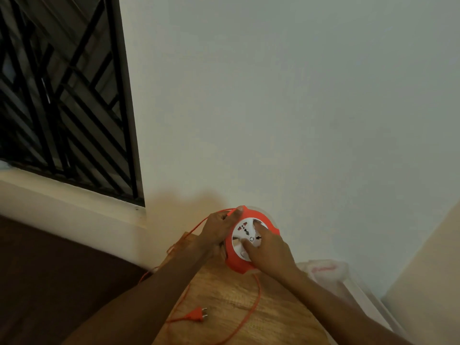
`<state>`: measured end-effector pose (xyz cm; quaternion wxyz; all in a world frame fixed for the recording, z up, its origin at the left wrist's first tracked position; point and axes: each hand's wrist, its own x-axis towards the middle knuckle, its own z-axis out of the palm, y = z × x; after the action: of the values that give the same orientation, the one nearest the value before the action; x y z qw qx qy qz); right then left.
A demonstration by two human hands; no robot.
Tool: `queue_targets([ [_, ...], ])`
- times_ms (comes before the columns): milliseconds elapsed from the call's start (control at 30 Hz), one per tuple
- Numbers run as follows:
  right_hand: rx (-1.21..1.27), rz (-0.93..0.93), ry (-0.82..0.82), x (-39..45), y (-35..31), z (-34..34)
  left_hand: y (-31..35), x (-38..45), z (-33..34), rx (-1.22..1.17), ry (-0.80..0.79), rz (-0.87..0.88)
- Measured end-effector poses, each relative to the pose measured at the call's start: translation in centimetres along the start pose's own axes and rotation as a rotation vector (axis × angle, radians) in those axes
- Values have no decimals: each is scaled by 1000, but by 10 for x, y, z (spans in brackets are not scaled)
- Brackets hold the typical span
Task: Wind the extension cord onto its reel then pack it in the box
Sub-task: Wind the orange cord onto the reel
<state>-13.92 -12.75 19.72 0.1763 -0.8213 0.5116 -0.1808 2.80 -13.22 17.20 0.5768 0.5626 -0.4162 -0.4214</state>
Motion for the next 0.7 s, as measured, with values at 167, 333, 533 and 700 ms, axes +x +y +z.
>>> queue_targets([
  [167,-60,0,-61,-10,-1,13,-1,-4,-2,-2,1,-28],
  [333,-602,-513,115,-11,12,-4,0,-4,-7,4,-43,-50],
  [533,-675,-898,-50,-4,25,-15,10,-3,-7,80,-151,-39],
  [700,-782,-980,-116,-4,25,-17,9,-2,-4,139,-219,-29],
])
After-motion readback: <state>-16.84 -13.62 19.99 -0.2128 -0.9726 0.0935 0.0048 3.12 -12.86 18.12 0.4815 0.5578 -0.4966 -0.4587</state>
